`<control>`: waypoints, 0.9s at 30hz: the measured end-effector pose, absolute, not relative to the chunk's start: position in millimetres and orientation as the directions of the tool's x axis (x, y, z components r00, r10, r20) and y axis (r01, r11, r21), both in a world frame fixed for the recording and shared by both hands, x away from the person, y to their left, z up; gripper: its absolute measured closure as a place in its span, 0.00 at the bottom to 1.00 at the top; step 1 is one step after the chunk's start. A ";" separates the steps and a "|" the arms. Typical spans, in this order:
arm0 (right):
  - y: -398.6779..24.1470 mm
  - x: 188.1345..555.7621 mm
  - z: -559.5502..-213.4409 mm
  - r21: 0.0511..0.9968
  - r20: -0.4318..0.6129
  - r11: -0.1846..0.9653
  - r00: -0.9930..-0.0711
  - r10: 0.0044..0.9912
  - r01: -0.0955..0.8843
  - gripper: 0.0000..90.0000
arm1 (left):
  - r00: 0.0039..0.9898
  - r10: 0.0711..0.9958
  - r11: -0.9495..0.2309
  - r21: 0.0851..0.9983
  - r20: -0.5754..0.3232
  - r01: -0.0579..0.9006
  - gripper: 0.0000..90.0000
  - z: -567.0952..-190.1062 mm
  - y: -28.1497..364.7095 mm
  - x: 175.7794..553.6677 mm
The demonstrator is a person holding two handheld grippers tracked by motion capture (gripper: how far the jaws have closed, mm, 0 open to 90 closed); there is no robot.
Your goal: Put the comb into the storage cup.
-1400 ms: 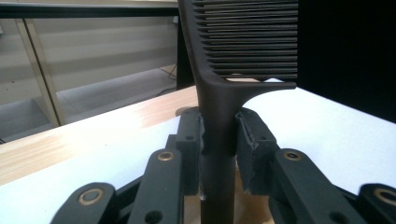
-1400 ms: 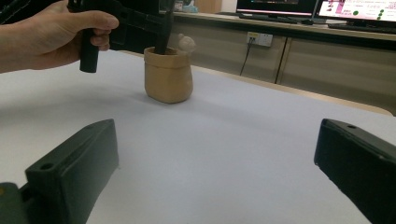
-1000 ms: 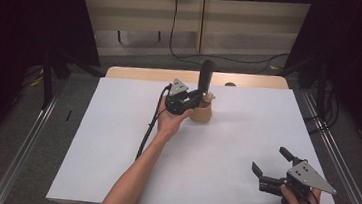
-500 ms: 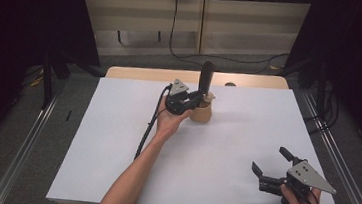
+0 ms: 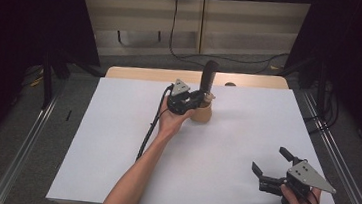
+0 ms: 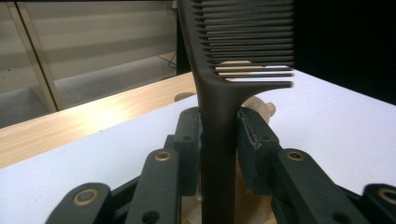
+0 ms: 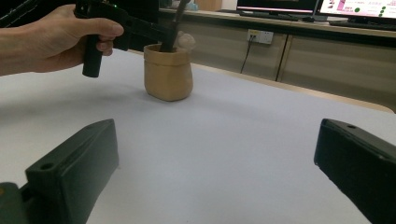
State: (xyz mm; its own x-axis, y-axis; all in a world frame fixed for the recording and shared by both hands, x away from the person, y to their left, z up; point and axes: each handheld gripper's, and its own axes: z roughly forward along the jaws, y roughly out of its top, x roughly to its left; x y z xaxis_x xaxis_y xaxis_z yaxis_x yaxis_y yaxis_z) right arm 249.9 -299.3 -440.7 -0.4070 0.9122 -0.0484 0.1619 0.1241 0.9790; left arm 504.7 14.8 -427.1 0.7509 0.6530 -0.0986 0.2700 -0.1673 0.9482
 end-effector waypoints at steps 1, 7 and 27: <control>-298.8 249.7 -440.7 0.979 -0.047 0.123 -0.407 0.912 0.163 0.00 | 0.749 0.655 -0.168 0.948 -0.099 0.272 0.77 -426.9 15.0 504.7; -299.1 249.9 -440.7 0.979 -0.047 0.123 -0.407 0.912 0.164 0.00 | 0.747 0.656 -0.164 0.946 -0.106 0.278 0.72 -425.9 17.9 503.5; -299.0 249.5 -440.4 0.980 -0.048 0.121 -0.402 0.914 0.158 0.00 | 0.735 0.662 -0.111 0.950 -0.150 0.293 0.11 -409.6 29.6 495.1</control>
State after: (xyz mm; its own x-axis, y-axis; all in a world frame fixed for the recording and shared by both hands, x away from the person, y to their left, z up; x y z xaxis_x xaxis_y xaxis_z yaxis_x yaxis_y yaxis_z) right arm 249.5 -299.0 -440.4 -0.4022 0.9143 -0.0481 0.1580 0.1210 0.9800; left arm 495.1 29.6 -409.6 0.7347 0.6617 -0.1495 0.2934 -0.1112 0.9495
